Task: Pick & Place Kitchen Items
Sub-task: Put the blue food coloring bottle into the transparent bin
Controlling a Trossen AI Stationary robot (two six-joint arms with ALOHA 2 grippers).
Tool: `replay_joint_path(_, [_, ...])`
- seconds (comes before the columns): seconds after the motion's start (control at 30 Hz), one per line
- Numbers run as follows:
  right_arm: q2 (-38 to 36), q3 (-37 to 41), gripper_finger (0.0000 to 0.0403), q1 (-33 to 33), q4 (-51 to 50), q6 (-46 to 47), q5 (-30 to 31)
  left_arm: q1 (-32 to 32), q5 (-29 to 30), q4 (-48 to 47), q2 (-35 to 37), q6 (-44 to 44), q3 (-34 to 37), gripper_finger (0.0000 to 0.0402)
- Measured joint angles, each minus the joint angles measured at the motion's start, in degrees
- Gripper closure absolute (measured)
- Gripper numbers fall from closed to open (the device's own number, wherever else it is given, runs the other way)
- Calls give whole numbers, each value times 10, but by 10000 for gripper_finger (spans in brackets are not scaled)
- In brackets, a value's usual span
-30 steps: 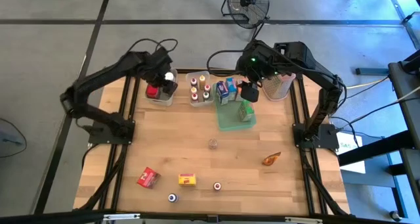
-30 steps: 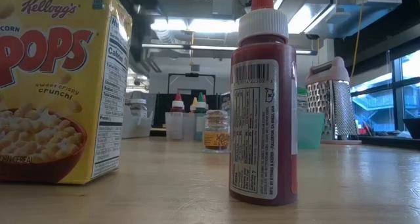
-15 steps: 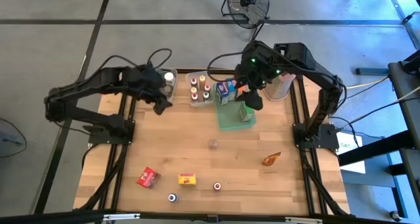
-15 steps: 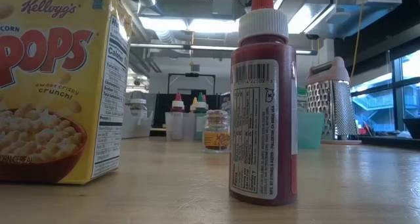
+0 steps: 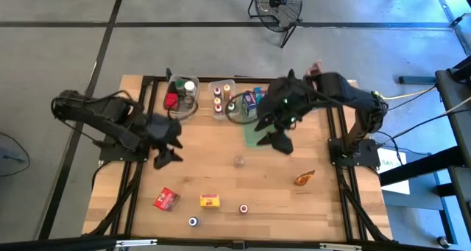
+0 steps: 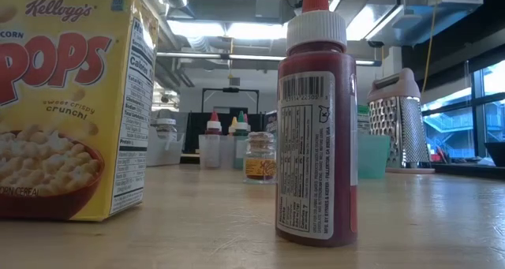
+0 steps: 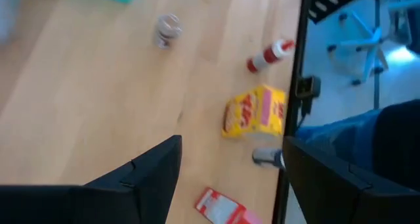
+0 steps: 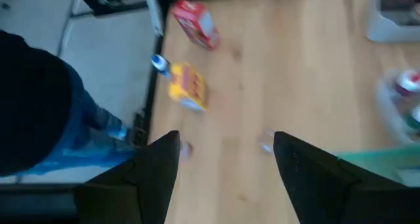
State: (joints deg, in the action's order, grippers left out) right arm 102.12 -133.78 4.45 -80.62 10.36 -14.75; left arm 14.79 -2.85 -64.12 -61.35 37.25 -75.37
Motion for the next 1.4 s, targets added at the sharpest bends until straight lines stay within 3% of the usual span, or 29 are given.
replay_joint_path(0.3, [27, 1, 153, 136, 104, 173, 114, 188, 138, -4, -41, 19, 0, 142])
replay_joint_path(0.5, [71, 0, 153, 244, 171, 267, 203, 243, 197, -5, -106, -56, 0, 143])
replay_joint_path(0.6, [96, 0, 153, 287, 209, 279, 233, 250, 186, 0, -148, -84, -17, 142])
replay_joint_path(0.8, [135, 0, 153, 329, 271, 279, 242, 276, 169, -24, -216, -143, -120, 143])
replay_joint_path(0.97, [143, 0, 153, 340, 283, 278, 242, 282, 128, -45, -251, -72, -168, 142])
replay_joint_path(1.17, [143, 0, 153, 358, 282, 265, 237, 307, 111, 37, -267, 40, -169, 143])
replay_joint_path(1.4, [143, 0, 153, 390, 282, 264, 234, 327, 98, 100, -311, 34, -169, 142])
